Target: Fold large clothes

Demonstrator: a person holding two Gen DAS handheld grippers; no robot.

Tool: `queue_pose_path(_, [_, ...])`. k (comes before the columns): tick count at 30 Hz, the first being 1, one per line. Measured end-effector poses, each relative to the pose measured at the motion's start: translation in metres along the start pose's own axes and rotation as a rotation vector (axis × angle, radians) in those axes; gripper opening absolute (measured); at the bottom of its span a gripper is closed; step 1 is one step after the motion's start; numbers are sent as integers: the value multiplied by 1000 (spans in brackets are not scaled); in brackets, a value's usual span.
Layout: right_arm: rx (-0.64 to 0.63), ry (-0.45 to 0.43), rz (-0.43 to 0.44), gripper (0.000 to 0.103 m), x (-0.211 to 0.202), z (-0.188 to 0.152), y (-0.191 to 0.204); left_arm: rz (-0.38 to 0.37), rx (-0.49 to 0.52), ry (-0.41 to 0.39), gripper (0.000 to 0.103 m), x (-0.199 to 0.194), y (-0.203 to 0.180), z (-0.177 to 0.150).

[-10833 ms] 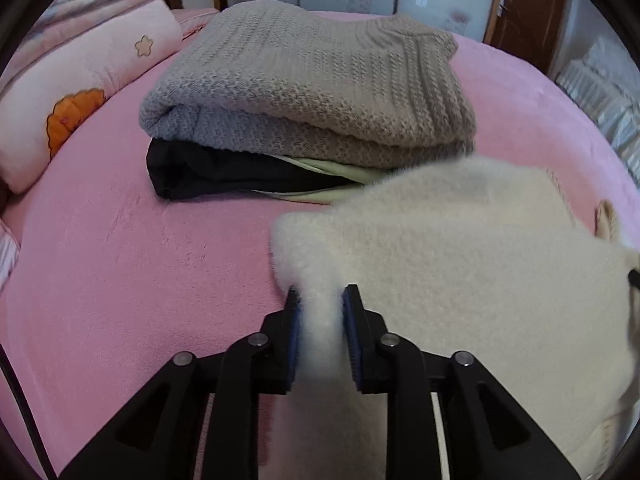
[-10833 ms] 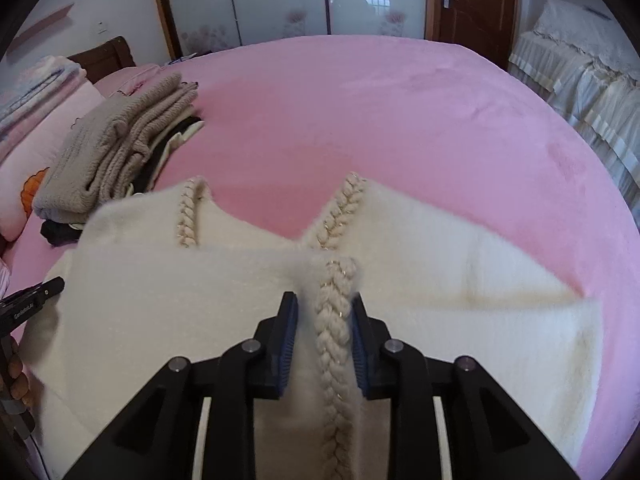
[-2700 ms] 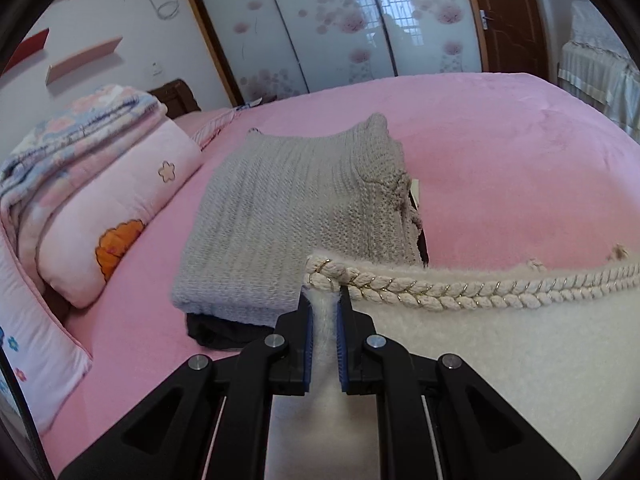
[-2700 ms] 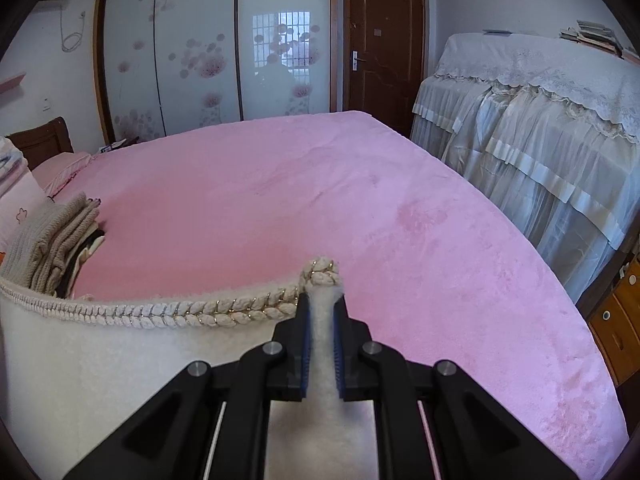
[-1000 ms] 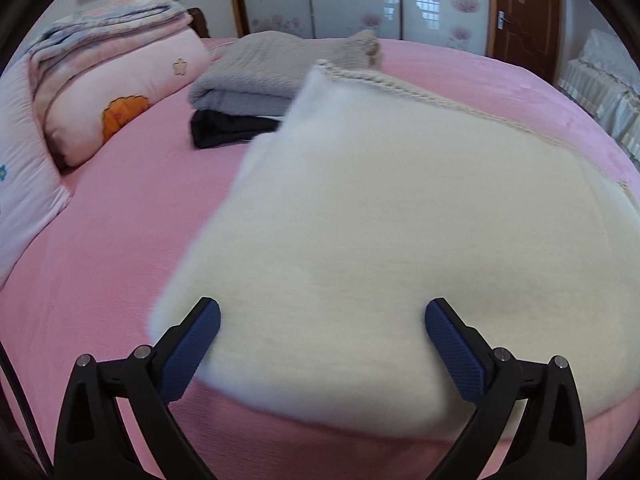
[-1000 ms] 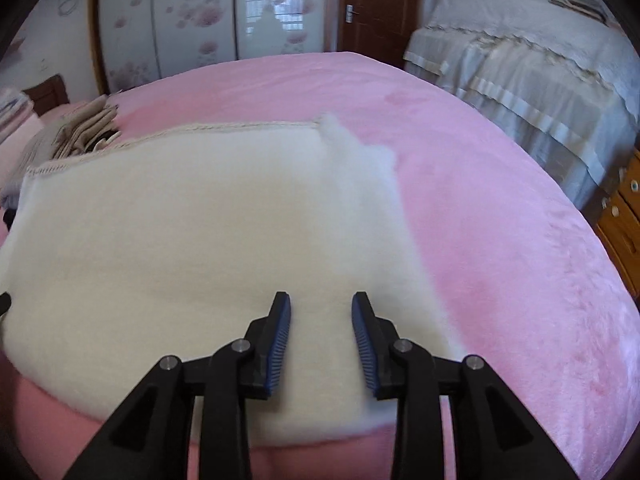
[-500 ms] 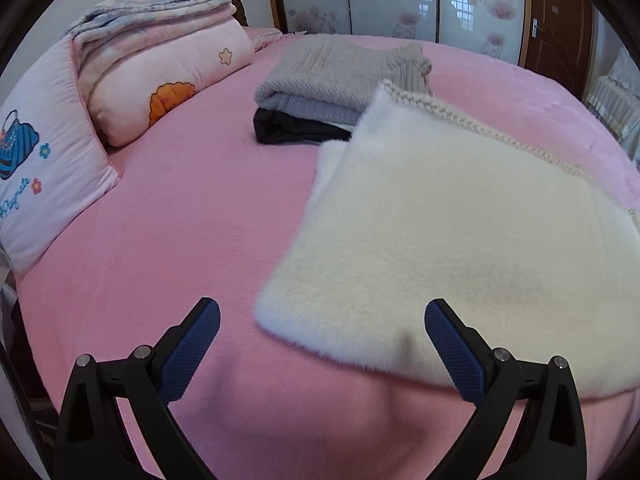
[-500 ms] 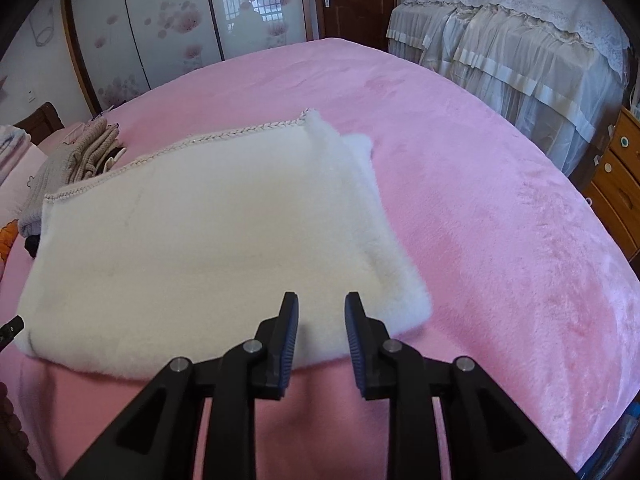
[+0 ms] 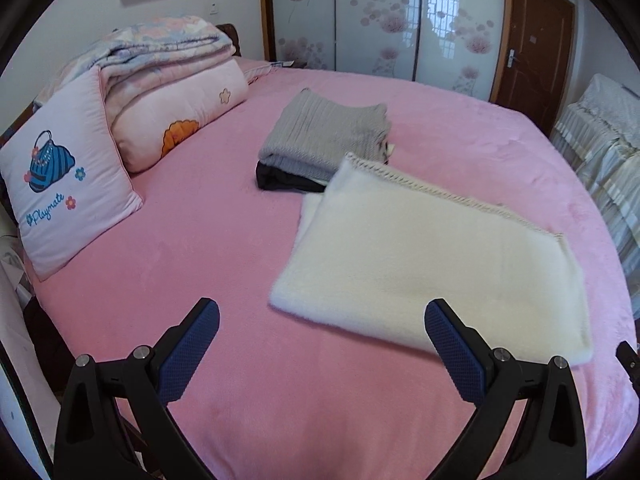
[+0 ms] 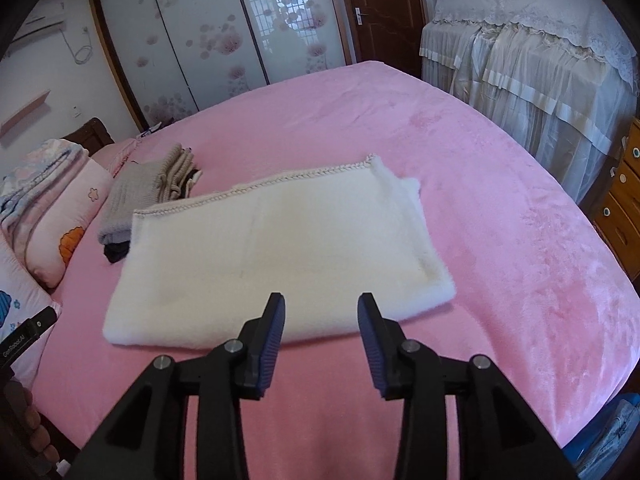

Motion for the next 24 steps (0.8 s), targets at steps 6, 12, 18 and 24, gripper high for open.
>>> queue_pose_path(6, [-62, -66, 54, 40, -53, -8, 29, -84, 36, -31, 102, -51, -14, -16])
queue_pose_path(12, [-116, -133, 81, 48, -90, -19, 53, -144, 85, -68, 102, -85, -27, -33])
queue_pose_path(18, [-180, -162, 69, 52, -93, -34, 75, -235, 96, -34, 102, -81, -36, -49])
queue_pose_path(24, [-206, -133, 39, 52, -51, -46, 83, -394, 95, 59, 102, -29, -53, -67])
Point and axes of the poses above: each gripper's, at about its wrist camera, not at the fingertips, and x roughly the way its jaws point, y to its left, z to its top, the point moved 5 cm from there along x, roughly the way its jaws point, and after that the axes turned 10 degrees about y, right-handed, at the moved point
